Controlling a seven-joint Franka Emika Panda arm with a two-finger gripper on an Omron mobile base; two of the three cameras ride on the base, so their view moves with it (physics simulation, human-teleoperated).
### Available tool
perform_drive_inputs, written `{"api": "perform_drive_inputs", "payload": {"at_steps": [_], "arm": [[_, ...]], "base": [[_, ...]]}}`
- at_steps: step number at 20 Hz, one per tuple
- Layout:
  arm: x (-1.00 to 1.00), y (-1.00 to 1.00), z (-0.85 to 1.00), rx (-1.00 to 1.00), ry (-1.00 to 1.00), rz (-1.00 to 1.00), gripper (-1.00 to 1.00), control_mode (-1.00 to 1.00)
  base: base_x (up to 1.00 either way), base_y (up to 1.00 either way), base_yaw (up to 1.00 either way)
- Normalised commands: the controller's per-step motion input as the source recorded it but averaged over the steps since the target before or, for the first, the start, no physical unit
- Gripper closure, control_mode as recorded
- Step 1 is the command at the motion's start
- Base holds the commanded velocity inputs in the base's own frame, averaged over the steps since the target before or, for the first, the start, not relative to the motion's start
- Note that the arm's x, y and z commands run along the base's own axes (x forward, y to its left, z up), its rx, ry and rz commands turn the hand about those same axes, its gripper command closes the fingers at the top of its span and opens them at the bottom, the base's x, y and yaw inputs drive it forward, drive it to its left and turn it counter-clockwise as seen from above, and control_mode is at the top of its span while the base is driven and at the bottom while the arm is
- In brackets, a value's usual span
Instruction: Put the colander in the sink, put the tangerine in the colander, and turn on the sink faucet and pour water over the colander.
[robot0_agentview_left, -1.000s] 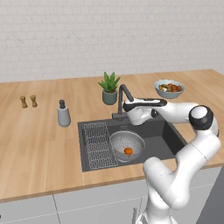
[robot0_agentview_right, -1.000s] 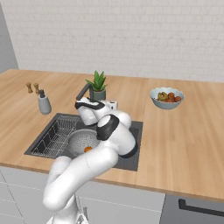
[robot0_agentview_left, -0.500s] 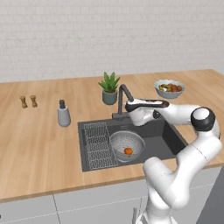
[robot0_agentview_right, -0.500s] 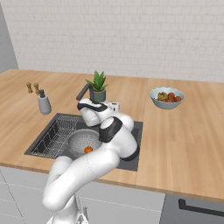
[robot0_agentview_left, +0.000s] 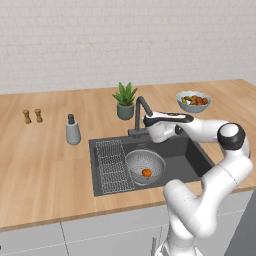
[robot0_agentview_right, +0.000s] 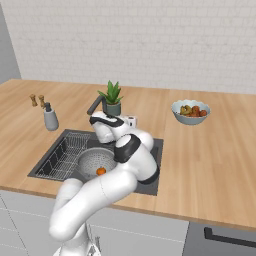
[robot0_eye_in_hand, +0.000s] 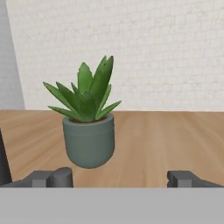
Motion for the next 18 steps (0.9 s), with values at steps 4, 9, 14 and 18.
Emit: {"api": "perform_drive_inputs", "payload": {"at_steps": [4, 9, 14, 18], "arm": [[0.01, 0.00, 0.00, 0.00, 0.00, 0.00, -1.00, -1.00], [0.00, -0.12, 0.00, 0.00, 0.00, 0.00, -1.00, -1.00], [0.00, -0.53, 0.00, 0.00, 0.00, 0.00, -1.00, -1.00], [0.00, -0.83, 0.00, 0.02, 0.00, 0.00, -1.00, -1.00]], "base": [[0.00, 0.00, 0.00], [0.00, 0.00, 0.00], [0.00, 0.00, 0.00], [0.00, 0.00, 0.00]]}}
